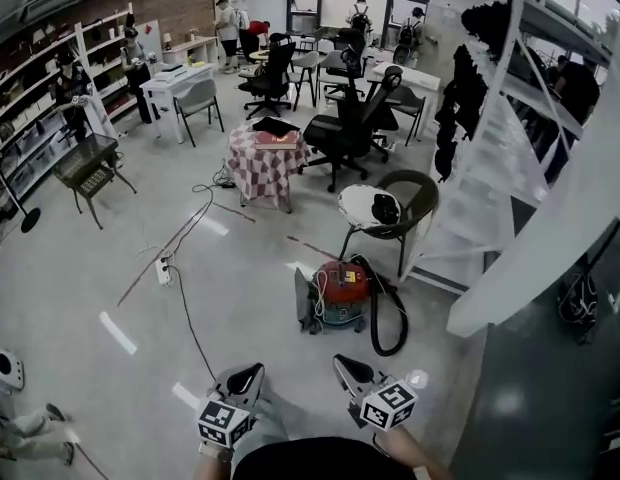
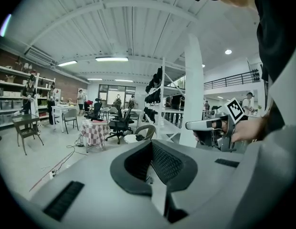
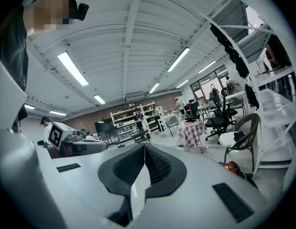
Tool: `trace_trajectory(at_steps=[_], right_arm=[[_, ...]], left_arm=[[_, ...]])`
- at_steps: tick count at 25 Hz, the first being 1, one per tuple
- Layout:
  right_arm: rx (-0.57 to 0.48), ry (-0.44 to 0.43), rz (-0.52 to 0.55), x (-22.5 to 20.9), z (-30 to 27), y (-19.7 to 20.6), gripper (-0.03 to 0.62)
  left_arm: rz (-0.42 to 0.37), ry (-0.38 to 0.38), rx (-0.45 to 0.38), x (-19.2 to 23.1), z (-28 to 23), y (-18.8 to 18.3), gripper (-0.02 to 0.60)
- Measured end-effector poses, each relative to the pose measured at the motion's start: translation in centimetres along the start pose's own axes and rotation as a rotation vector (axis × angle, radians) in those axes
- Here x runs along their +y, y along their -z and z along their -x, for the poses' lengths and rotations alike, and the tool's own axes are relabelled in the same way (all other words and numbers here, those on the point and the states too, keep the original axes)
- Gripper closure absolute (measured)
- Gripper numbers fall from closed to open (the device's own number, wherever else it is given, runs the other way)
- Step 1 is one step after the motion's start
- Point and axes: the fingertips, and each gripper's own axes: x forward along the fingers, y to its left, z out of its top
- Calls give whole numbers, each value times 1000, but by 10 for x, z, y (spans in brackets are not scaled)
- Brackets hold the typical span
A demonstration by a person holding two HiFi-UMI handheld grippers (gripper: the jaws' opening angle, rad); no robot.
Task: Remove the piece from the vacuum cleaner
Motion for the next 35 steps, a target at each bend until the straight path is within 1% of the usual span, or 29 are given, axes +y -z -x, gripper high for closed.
trace_trajectory(at_steps=[5,7,10,14,19,22,25,29,35], right_arm=[[18,41,2,-2,-71,-33,565],[27,56,15,-12,-102,-34,565],[47,86,19,-38,-148,-34,565],[43,129,12,-70,-198,-34,565],[33,168,6,-83,-264,-51,565],[32,184,-1,-86,-292,-55,565],[38,200,-3,-89,-312,-59,565],[53,215,-19,-95,-324,-58,565],[68,224,-37,-104,-341,-54,565]], left_arm=[[16,51,10,76,-23,-24,565],[16,77,6,105,-42,-22,565],[17,107,8,149,-79,-21,565],[7,156,13,197,-122,-17,565],[11,207,19,261,-150,-28,565],[3,235,29,286,-158,-28,565],[-1,243,35,305,-164,-30,565],[4,251,47,319,-168,-30,565],[22,236,61,335,-174,-25,565]])
